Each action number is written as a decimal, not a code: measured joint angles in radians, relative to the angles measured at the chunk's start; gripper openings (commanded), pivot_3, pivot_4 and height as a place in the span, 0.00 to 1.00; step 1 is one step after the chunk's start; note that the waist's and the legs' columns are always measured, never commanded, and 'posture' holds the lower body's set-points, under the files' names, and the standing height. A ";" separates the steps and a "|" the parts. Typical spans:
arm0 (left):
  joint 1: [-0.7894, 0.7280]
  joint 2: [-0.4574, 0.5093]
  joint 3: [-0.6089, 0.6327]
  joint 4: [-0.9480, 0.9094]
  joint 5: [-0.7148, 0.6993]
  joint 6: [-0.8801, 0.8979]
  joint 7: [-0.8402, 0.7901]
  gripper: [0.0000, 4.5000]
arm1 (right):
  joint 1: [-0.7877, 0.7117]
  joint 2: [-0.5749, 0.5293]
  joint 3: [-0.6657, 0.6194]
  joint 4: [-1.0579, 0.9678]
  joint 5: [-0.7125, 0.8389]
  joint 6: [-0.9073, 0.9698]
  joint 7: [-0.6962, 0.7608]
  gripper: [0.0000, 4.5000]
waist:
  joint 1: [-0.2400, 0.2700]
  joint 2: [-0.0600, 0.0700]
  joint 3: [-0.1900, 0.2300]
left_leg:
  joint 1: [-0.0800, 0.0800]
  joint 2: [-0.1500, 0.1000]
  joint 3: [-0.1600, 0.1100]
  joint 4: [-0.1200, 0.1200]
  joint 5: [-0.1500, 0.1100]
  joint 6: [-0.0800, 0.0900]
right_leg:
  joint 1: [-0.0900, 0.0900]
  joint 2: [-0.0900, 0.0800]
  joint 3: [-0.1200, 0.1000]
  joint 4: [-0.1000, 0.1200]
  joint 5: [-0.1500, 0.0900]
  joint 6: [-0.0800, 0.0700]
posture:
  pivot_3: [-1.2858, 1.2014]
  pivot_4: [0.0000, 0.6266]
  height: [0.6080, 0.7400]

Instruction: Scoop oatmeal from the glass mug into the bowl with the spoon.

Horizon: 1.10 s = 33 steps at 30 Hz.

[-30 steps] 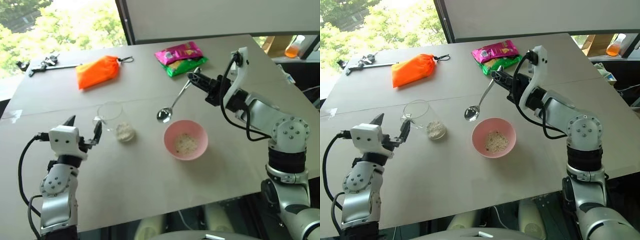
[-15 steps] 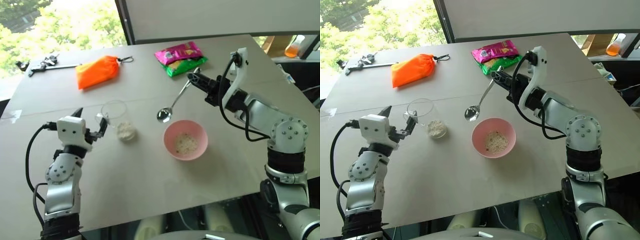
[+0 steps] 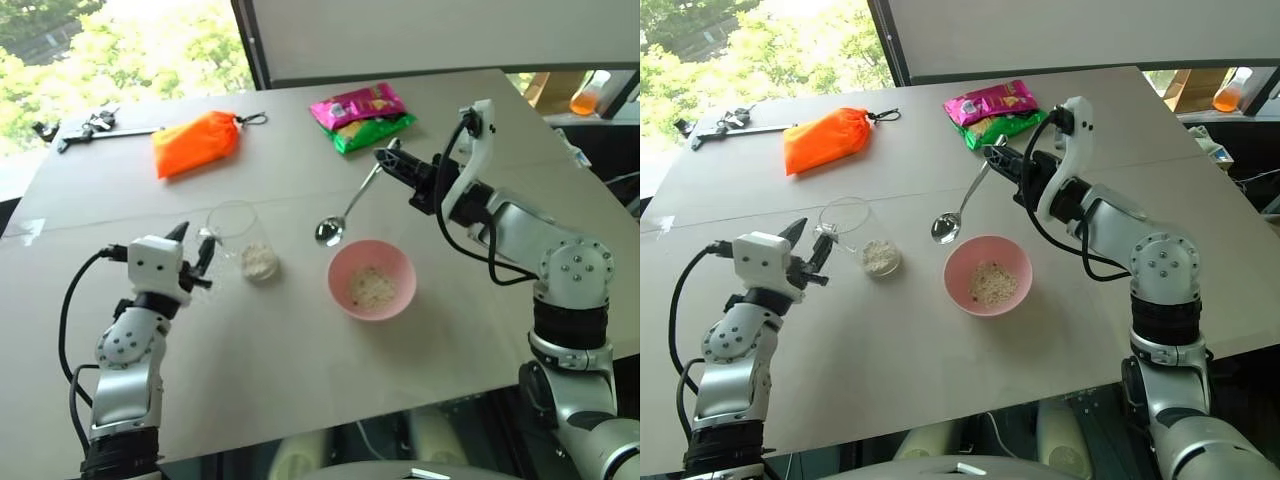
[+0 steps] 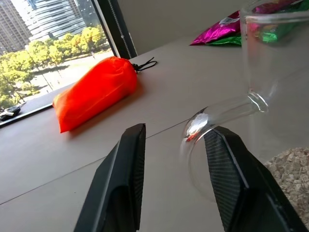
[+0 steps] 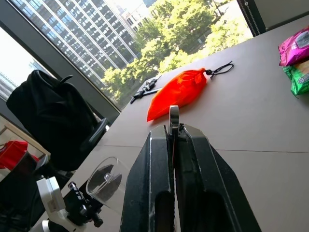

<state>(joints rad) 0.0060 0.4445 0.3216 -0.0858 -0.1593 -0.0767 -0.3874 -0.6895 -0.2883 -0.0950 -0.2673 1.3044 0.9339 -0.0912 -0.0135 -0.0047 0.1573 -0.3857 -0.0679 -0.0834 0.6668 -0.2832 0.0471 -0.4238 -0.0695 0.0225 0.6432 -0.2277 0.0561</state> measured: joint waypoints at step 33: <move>-0.032 -0.011 -0.030 0.013 -0.002 -0.021 0.012 0.01 | -0.090 0.023 -0.001 0.000 -0.061 -0.011 0.042 0.00 | -0.001 0.001 0.000 | 0.001 0.000 0.000 0.000 0.000 0.000 | 0.000 0.000 0.000 0.002 0.000 0.000 | 0.52 0.24 1.00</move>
<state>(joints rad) -0.0262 0.4336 0.2920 -0.0728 -0.1616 -0.0980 -0.3753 -0.7797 -0.2655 -0.0957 -0.2670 1.2431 0.9227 -0.0492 -0.0141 -0.0042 0.1572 -0.3848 -0.0680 -0.0832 0.6668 -0.2832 0.0472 -0.4238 -0.0695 0.0227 0.6449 -0.2277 0.0561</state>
